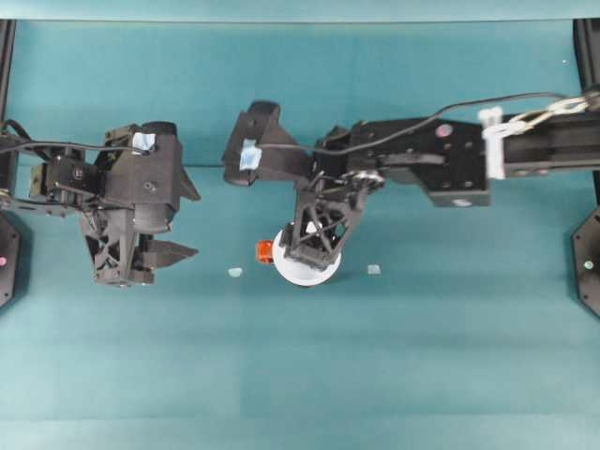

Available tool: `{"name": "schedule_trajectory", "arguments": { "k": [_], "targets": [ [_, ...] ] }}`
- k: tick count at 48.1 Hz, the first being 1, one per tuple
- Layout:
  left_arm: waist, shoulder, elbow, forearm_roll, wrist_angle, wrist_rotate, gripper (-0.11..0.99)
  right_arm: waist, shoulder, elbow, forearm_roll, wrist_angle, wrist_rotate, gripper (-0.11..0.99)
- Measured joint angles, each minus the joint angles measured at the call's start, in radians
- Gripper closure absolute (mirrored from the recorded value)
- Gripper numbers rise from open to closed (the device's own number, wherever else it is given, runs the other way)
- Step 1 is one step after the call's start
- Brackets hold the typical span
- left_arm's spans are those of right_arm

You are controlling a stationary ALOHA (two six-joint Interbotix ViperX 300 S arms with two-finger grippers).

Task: Put the paper cup into the moved red handle cup holder.

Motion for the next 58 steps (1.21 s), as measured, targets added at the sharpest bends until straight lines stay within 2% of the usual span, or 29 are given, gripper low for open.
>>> {"name": "schedule_trajectory", "arguments": {
  "k": [9,26,58],
  "targets": [
    [-0.002,0.000,0.000,0.000,0.000,0.000,-0.05,-0.002,-0.071,0.000,-0.008,-0.003,0.000,-0.03],
    [-0.003,0.000,0.000,0.000,0.002,-0.011,-0.05,0.000,-0.187,0.048,-0.008,-0.005,-0.021,-0.04],
    [-0.003,0.000,0.000,0.000,0.002,-0.009,-0.05,0.025,-0.259,0.055,-0.008,0.000,-0.023,-0.04]
  ]
}}
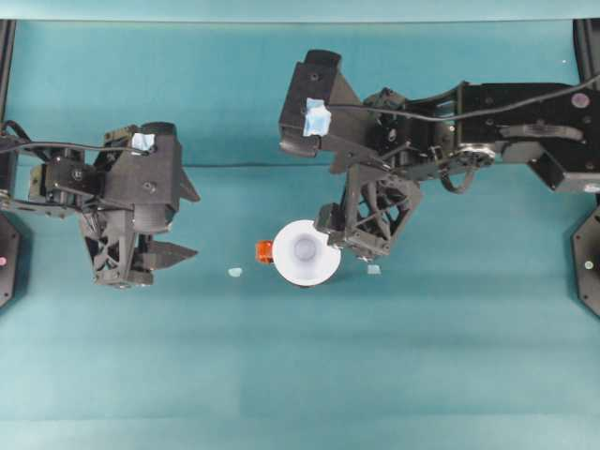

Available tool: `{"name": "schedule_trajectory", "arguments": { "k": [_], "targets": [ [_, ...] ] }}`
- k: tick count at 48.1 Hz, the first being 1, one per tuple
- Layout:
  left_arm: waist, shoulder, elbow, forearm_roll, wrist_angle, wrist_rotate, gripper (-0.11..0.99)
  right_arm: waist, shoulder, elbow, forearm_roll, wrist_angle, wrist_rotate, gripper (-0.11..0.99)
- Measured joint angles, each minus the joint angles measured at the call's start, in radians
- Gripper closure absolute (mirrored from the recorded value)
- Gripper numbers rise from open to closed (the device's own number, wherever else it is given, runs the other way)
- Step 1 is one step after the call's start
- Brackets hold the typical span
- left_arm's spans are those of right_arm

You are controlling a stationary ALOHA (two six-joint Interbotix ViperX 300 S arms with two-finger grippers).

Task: Put the paper cup into the moved red handle cup holder.

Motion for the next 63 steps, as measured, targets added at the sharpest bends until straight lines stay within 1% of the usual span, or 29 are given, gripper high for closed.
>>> {"name": "schedule_trajectory", "arguments": {
  "k": [2,5,12,17,19,21,22,30,31,39,41,52,53,63],
  "targets": [
    [0.000,-0.002,0.000,0.000,0.000,0.000,-0.05,0.002,-0.002,0.002,-0.002,0.000,0.000,-0.04],
    [0.000,-0.002,0.000,0.000,0.000,0.000,-0.05,0.003,-0.006,0.000,0.000,0.000,0.000,-0.04],
    [0.000,-0.002,0.000,0.000,0.000,0.000,-0.05,0.015,-0.011,0.000,0.000,0.000,0.000,-0.04],
    [0.000,-0.002,0.000,0.000,0.000,0.000,-0.05,0.018,-0.015,0.000,-0.002,0.000,0.000,-0.04],
    [0.000,-0.002,0.000,0.000,0.000,0.000,-0.05,0.018,-0.017,0.000,0.000,0.002,0.000,-0.04],
    [0.000,-0.002,0.000,0.000,0.000,0.000,-0.05,0.018,-0.018,0.000,-0.002,0.002,0.000,-0.04],
    [0.000,-0.002,0.000,0.000,0.000,0.000,-0.05,0.018,-0.018,0.000,0.000,0.002,0.000,-0.04],
    [0.000,-0.002,0.000,0.000,0.000,0.000,-0.05,0.018,-0.025,0.000,-0.002,0.003,0.000,-0.04],
    [0.002,-0.002,0.000,0.000,0.000,0.000,-0.05,0.018,-0.025,0.000,0.000,0.003,0.000,-0.04],
    [0.002,0.000,0.000,0.000,0.000,0.000,-0.05,0.020,-0.025,0.000,-0.002,0.003,0.002,-0.03],
    [0.000,-0.002,0.000,0.000,0.000,0.000,-0.05,0.020,-0.025,0.000,0.000,0.003,0.002,-0.03],
    [0.000,-0.002,0.000,0.000,0.000,0.000,-0.05,0.020,-0.025,0.000,0.000,0.003,0.002,-0.03],
    [0.002,-0.002,0.000,0.000,0.000,0.000,-0.05,0.020,-0.025,0.000,-0.002,0.003,0.002,-0.03],
    [0.000,-0.002,0.000,0.000,-0.002,0.000,-0.05,0.020,-0.025,0.000,0.000,0.003,0.000,-0.03]
  ]
}}
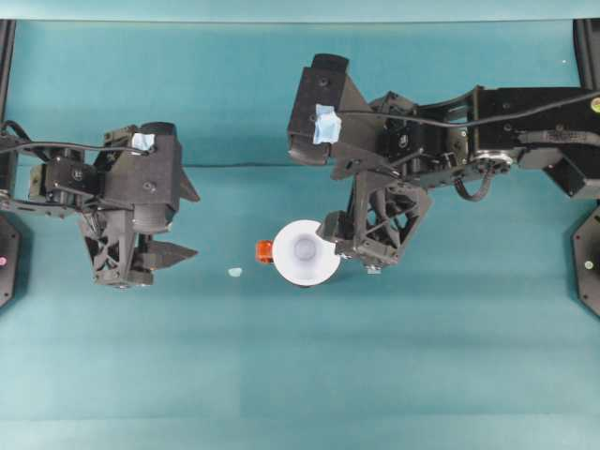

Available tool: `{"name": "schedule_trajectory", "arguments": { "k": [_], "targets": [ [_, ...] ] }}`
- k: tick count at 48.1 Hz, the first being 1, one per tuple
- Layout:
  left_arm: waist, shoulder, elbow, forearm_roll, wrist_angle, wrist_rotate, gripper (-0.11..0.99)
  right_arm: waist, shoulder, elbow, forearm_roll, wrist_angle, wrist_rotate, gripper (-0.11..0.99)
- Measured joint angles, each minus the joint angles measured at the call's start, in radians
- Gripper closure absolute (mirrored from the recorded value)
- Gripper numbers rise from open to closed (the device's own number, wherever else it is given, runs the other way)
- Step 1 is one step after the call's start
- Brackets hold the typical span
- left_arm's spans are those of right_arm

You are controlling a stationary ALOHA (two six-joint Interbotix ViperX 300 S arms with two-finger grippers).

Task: Put the paper cup into the moved red handle cup holder.

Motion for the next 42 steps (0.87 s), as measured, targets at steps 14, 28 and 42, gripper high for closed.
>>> {"name": "schedule_trajectory", "arguments": {
  "k": [14,28,42],
  "targets": [
    [0.000,0.002,0.000,0.000,0.000,0.000,-0.05,0.000,0.000,0.000,0.000,0.000,0.002,-0.03],
    [0.000,0.000,0.000,0.000,0.002,0.000,-0.05,0.002,0.000,0.000,0.000,0.009,0.000,-0.03],
    [0.000,0.000,0.000,0.000,0.002,0.000,-0.05,0.002,0.000,0.000,0.000,0.015,0.000,-0.03]
  ]
}}
